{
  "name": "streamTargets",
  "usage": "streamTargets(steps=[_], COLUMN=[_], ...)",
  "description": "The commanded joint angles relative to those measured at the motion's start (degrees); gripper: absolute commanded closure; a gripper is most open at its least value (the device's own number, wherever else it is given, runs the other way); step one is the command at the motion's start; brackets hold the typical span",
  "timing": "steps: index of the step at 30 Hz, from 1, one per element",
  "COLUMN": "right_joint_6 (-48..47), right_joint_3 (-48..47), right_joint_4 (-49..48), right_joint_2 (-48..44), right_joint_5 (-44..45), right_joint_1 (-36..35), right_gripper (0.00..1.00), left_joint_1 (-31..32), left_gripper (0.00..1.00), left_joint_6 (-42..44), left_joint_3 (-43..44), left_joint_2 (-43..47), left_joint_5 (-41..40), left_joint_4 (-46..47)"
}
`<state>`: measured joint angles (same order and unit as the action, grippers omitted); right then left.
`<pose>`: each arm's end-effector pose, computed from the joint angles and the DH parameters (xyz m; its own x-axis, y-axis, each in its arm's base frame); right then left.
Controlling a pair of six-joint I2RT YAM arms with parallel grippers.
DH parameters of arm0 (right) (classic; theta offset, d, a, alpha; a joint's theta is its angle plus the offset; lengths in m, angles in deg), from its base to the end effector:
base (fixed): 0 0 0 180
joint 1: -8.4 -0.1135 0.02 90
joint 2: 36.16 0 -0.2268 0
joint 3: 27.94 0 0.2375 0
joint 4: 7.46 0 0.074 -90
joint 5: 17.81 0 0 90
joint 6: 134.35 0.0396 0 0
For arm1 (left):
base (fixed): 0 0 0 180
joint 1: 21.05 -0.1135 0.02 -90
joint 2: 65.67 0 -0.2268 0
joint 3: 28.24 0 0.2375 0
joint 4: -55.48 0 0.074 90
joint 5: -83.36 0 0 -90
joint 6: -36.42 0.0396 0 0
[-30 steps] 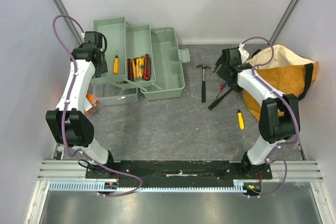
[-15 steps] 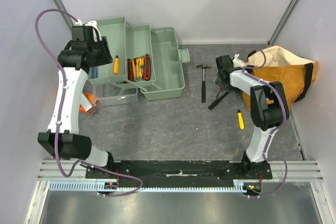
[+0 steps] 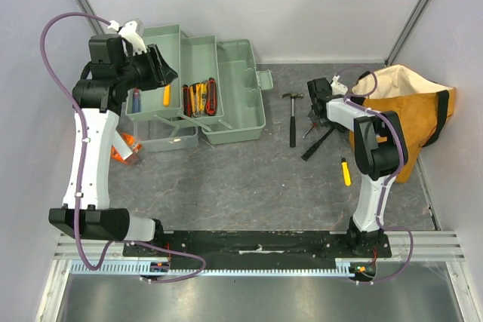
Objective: Pack the tool kit
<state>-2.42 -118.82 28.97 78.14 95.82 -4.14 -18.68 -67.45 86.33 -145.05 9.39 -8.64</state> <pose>0.3809 0.0685 0.1304 -0.6296 0.4871 -0.6053 0.5623 0.8233 0.0778 0.2697 -0.0221 0.4191 -0.5366 -0.2084 -0.8177 0.1572 0.9274 -0.3395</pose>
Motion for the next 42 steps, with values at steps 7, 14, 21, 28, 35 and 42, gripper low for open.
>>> streamTargets(steps=[7, 14, 21, 28, 35, 42], right_joint_6=[-0.6, -3.7, -2.0, 9.0, 11.4, 10.5], right_joint_3=[-2.1, -3.1, -1.7, 0.1, -0.3, -1.7], right_joint_4=[0.8, -7.3, -29.5, -50.5, -54.6, -51.5], right_joint_2=[-7.9, -17.5, -22.5, -23.7, -22.4, -21.8], right_joint_5=[-2.4, -17.3, -45.9, -53.3, -52.7, -51.7], right_joint_1=[-0.2, -1.7, -7.8, -15.0, -16.7, -16.9], right_gripper=[1.0, 1.0, 1.0, 1.0, 0.99, 0.9], left_joint_1=[0.9, 4.8, 12.0, 17.0, 17.1, 17.1], left_gripper=[0.45, 0.44, 0.42, 0.41, 0.47, 0.98], left_joint_6=[-10.9, -14.6, -21.7, -25.5, -25.7, -25.1], left_joint_3=[-7.6, -9.5, -14.9, -19.7, -21.4, -21.9], left_joint_2=[1.9, 0.4, -1.7, -3.9, -4.6, -4.1], left_joint_5=[19.2, 24.6, 31.0, 32.2, 32.6, 32.0], left_joint_4=[13.4, 18.8, 30.3, 38.9, 40.1, 40.2])
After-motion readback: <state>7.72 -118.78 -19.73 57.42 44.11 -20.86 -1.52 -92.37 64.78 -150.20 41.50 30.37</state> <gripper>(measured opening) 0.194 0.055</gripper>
